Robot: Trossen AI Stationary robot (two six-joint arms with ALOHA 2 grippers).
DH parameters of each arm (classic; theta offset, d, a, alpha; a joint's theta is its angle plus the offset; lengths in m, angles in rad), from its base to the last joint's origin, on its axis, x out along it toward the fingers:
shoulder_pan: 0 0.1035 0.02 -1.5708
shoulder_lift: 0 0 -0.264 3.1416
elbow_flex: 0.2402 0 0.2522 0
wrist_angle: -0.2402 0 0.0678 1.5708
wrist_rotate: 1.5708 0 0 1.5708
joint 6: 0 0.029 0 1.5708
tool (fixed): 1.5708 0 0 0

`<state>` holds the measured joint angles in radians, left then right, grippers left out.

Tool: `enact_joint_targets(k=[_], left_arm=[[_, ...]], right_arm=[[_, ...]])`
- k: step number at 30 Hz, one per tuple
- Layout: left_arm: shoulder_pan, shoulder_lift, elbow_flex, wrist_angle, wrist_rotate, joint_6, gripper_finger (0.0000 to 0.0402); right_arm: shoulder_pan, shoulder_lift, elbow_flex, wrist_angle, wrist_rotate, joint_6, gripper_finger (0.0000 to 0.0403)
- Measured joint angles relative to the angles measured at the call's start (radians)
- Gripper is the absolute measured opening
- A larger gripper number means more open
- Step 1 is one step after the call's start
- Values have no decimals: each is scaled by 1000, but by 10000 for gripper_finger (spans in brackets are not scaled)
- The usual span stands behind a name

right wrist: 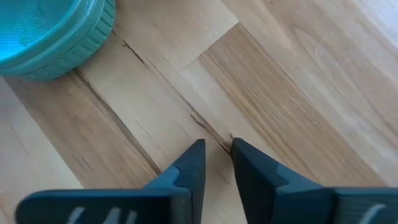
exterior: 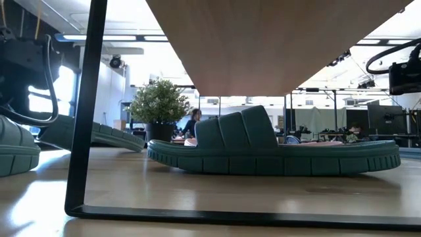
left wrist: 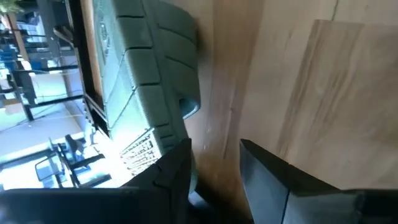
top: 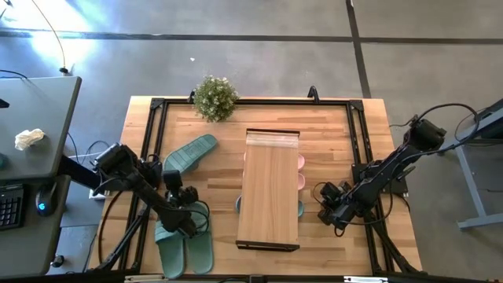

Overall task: Pick and place slides into the shelf
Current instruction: Put the top green slipper under the shelf

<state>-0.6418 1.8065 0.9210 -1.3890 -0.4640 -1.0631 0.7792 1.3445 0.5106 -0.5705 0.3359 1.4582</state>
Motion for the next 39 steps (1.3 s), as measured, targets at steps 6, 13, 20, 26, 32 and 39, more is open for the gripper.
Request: enact_joint_targets(k=[6, 13, 20, 26, 32, 39], left_arm=[[0, 0, 0, -33, -8, 8, 122], [0, 0, -7, -101, -5, 0, 122], [0, -1, -89, -49, 12, -46, 122], [0, -2, -154, 18, 26, -61, 122], [0, -4, -166, 30, 18, -71, 119], [0, -2, -155, 31, 2, -59, 20]], right_arm=[[0, 0, 0, -13, 11, -27, 92], [0, 0, 0, -17, 14, -67, 92], [0, 0, -1, -17, 16, -97, 92], [0, 0, -2, -17, 19, -97, 92], [-1, 1, -3, -21, 51, -94, 92], [-1, 1, -4, -17, 108, -89, 92]])
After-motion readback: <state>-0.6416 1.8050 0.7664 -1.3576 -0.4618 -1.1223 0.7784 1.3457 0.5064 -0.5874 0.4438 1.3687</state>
